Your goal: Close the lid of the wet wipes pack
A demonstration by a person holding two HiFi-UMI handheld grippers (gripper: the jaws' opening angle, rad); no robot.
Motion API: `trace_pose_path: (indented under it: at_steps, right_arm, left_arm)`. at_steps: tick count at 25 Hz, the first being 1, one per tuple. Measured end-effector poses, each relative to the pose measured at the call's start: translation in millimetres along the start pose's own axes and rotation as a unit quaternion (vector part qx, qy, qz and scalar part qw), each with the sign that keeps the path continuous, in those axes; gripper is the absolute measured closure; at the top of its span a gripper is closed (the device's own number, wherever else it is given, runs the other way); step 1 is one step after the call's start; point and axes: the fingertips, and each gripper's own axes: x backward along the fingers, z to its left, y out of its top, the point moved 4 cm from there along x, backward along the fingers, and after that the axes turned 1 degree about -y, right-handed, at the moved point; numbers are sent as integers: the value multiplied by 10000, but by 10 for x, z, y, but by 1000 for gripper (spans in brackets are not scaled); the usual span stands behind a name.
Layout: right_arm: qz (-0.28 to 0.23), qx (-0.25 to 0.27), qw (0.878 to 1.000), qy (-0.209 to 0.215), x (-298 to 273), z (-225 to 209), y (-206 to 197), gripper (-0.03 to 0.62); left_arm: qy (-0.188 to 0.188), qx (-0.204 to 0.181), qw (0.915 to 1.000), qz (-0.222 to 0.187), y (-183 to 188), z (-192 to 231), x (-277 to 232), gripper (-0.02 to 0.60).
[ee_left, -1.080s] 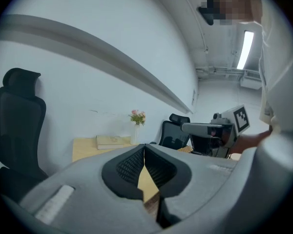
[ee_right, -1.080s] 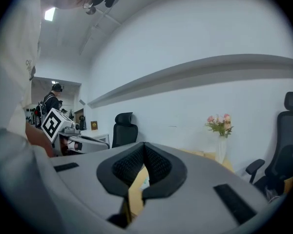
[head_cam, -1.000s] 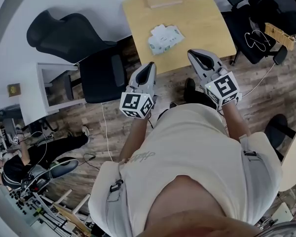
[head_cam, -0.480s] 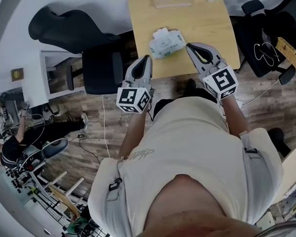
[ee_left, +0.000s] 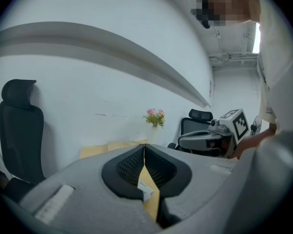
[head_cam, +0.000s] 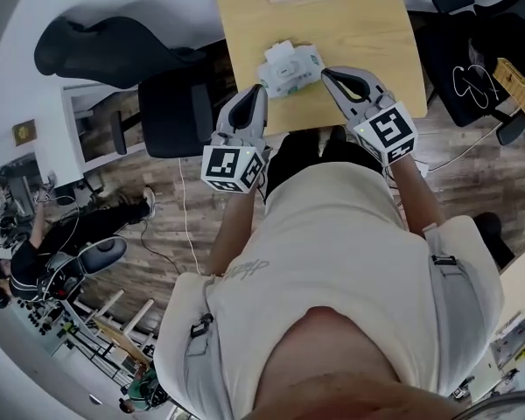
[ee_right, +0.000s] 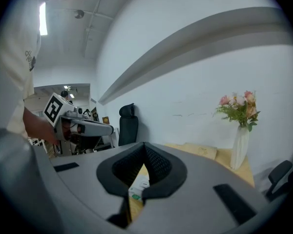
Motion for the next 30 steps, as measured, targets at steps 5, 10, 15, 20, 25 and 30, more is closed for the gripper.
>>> trace_pose_path:
  at_steps: [5,10,15,20,25,30]
  right_arm:
    - [95,182,9997,-136,-219,53,185,591]
    - [50,85,9992,-379,-432,59,451,591]
    - [127,215,9977,-623,-703,76,574,591]
    - [300,488,9943,-896,-883,-22,673,591]
    - [329,472,9918,-1140,-995,-59,734,591]
    - [319,418,9931,-1047,-1097,-82,709,591]
  left_arm:
    - [-52,159,9998,-119,16,343,-50,566]
    - [-371,-16,9989,-298,246,598,-172,566]
    - [-673,-25,9971,-346,307,849,-269,565]
    - [-850,118,9960,-261,212,1116,-315,566]
    - [-803,258,9960,-279,174,1325,-340,566]
    - [-625,259,9972,-315,206,1421,-310,566]
